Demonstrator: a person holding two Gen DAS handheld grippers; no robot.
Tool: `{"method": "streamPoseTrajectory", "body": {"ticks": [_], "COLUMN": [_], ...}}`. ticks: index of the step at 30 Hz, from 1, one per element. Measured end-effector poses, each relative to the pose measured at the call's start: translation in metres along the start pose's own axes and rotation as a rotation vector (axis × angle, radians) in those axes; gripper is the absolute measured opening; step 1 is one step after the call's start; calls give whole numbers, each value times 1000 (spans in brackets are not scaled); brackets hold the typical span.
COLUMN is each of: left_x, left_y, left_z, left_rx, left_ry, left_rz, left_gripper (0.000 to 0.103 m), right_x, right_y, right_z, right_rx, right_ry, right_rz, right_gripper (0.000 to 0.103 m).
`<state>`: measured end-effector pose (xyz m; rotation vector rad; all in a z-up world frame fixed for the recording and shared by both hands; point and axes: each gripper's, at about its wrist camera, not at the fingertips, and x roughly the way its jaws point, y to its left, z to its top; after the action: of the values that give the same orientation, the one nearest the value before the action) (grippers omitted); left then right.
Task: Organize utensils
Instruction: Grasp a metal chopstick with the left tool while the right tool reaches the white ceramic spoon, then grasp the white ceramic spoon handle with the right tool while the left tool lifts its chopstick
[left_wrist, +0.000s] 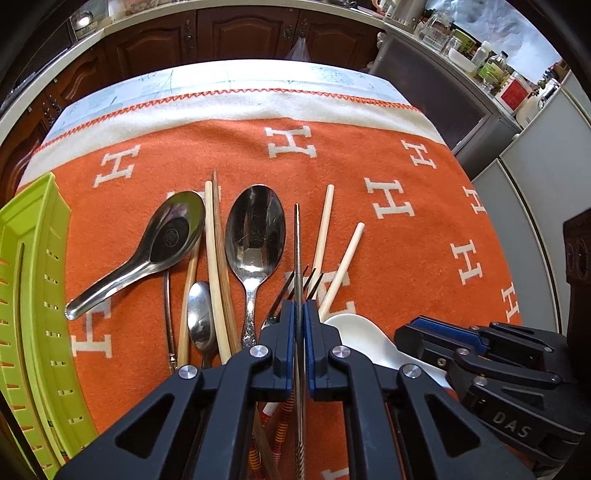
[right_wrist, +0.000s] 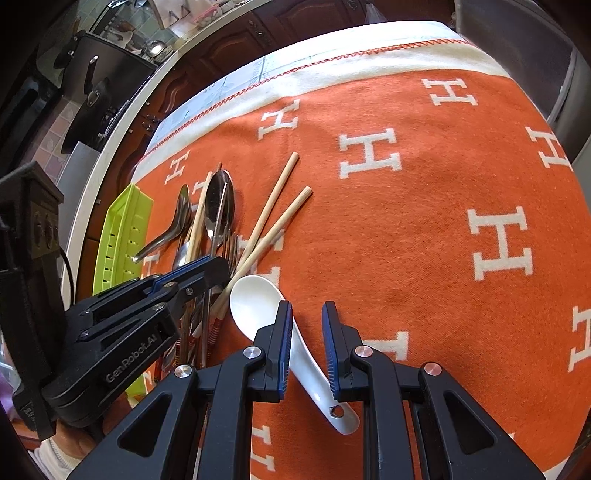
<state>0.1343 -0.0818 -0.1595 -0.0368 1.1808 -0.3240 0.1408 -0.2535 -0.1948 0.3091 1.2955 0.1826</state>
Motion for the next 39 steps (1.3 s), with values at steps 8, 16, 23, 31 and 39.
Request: {"method": "streamPoseTrajectory", "body": {"ticks": [8,16,23,31,39], "left_x": [-19,-55,-80,-95,-125], "left_y": [4,23,34,41,49], "left_z": [-3,-7,-12,-20,-32], "left_rx": [-4,-50,-76,-87,-86], "left_ry": [-14,-55,-93,-114,-154], "left_rz": [-11,-55,-74,-88,-100], "left_gripper": [3,3,3,3,3], "right_x": [6,12,12,11,-4], "right_y": [8,19,38,57,58], "right_z": [0,-6,-16,-35,-39], "right_rx": [-56,-134,-229,-328,-241], "right_ry": [16,9,7,-55,-64], "right_rz": [-29,-68,-95,-179,-167], "right_gripper": [17,17,16,8,5]}}
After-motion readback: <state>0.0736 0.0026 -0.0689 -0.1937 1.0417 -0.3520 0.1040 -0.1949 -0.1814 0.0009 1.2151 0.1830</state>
